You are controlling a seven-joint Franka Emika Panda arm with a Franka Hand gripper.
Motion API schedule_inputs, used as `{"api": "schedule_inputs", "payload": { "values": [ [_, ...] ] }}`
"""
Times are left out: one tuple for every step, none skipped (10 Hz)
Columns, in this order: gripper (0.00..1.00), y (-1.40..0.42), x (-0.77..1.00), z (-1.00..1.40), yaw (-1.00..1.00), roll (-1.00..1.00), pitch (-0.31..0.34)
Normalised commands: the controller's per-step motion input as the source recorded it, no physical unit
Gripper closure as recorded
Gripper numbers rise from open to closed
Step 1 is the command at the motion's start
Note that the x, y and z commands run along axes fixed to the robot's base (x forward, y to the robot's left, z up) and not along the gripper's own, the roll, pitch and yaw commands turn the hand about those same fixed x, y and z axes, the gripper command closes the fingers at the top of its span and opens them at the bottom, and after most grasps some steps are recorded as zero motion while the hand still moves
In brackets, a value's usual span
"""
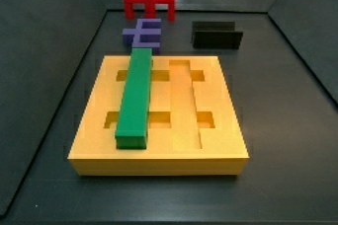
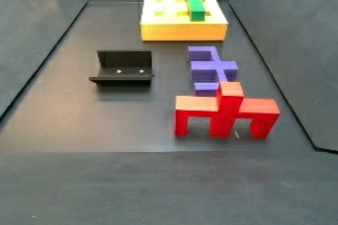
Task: Pick up the blue object. Move up. Move to above the board. Insert the blue object.
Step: Move to above the board, then insert the blue object.
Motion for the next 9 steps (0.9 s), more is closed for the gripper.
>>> {"api": "schedule_inputs", "payload": {
  "values": [
    [1.0,-1.4,-0.19,0.25,0.0,0.0,0.076],
    [1.0,-1.4,-0.18,0.27,0.01,0.0,0.077],
    [1.0,-0.63,-0.06,0.14,0.01,0.02,0.086],
    [1.0,-0.18,0.04,0.04,0.01,0.0,0.106],
    [1.0,0.0,0.01,-0.1,0.0,-0.03,0.0],
    [1.0,-0.21,0.04,-0.54,-0.02,0.0,-0.037],
    [1.0,-0.28,-0.06,-0.83,-0.09,0.0,-0.226],
    [1.0,-0.41,0.0,-1.0,-0.04,0.01,-0.147],
    [1.0,-0.37,0.19,-1.0,0.0,0.07,-0.029]
  ]
}}
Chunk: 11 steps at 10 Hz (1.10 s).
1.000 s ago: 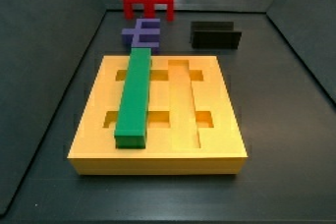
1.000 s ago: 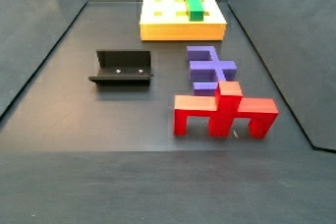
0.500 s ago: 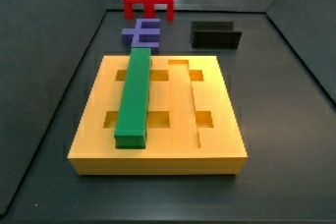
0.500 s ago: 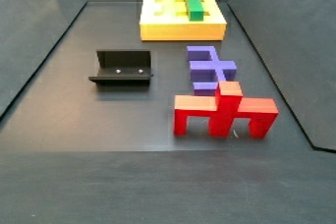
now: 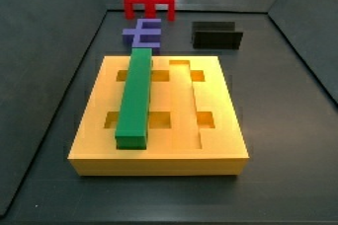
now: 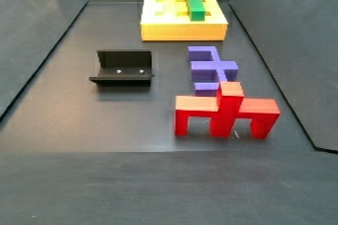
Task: Pick up the blue object. Move up. Move to above the board. Insert the blue object.
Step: Insert the blue object.
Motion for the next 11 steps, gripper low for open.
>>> {"api": "schedule_inputs", "payload": {
  "values": [
    [1.0,-0.29,0.34,-1.0,0.01,0.08,0.0],
    [1.0,-0.21,0.49,-0.97,0.11,0.11,0.024],
    [1.0,-0.13,0.59,-0.9,0.15,0.12,0.087],
    [1.0,-0.06,0.65,-0.87,0.11,0.12,0.11],
    [1.0,0.0,0.67,-0.79,0.07,0.15,0.14],
    [1.0,0.0,0.63,-0.71,0.11,0.19,0.143],
    [1.0,0.0,0.54,-0.63,0.17,0.24,0.114],
    [1.0,0.0,0.53,-0.66,0.18,0.26,0.076],
    [1.0,-0.02,0.4,-0.53,0.12,0.35,0.039],
    [1.0,-0.09,0.2,-0.49,0.12,0.4,0.0],
    [1.0,-0.14,0.0,-0.56,0.2,0.32,-0.163]
  ]
}}
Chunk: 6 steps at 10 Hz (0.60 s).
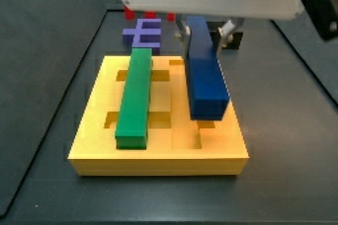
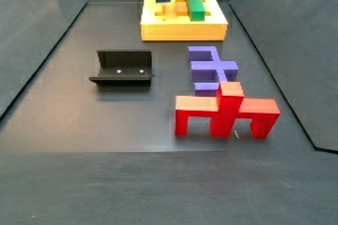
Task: Pick up the blue object. Move up. Move to above the board. Insert the blue object.
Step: Insert the blue object.
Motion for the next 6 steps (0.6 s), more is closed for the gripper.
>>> {"api": "schedule_inputs", "payload": {
  "values": [
    [1.0,-0.18,-0.16,-0.54,0.11,0.2,-0.299],
    [1.0,-0.13,-0.35,-0.41,0.0,0.05,-0.419],
    [1.0,0.0,-0.33,-0.27,0.01,0.0,-0.396],
    [1.0,0.0,-0.15,-0.25,0.0,-0.05,-0.284],
    [1.0,0.08,0.0,-0.28,0.0,-0.11,-0.211],
    [1.0,0.03,0.0,-0.26,0.0,-0.1,-0.187]
  ]
}}
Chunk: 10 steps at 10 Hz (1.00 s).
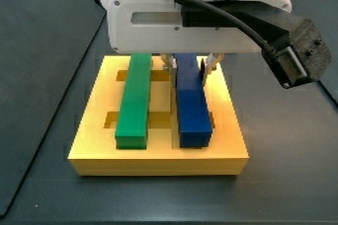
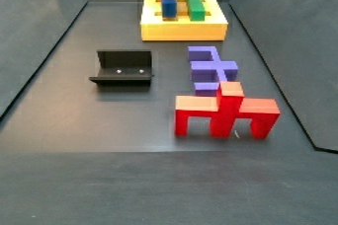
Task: Pick up the blue object. Move up. Move to above the board. Insert the blue object.
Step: Insert the blue object.
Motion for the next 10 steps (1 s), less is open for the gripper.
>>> {"api": "schedule_inputs", "payload": {
  "values": [
    [1.0,0.0,0.0,-0.27,0.0,-0.07,-0.149],
    [1.0,0.0,0.0,-0.21,-0.01,-0.05,-0.13],
    [1.0,0.02,-0.06,-0.15,-0.04,-0.01,-0.09],
    [1.0,0.05,-0.15,-0.14,-0.05,0.0,-0.09],
    [1.0,0.1,-0.21,-0.13,-0.05,0.0,-0.091],
    [1.0,0.12,-0.28,-0.16,-0.01,0.0,-0.126],
    [1.0,0.05,-0.27,-0.22,0.0,0.0,-0.129],
    [1.0,0.0,-0.12,-0.31,0.0,0.03,-0.1],
    [1.0,0.0,0.0,-0.35,0.0,0.03,-0.029],
    [1.0,0.01,0.0,0.0,0.0,-0.04,0.0]
  ]
}}
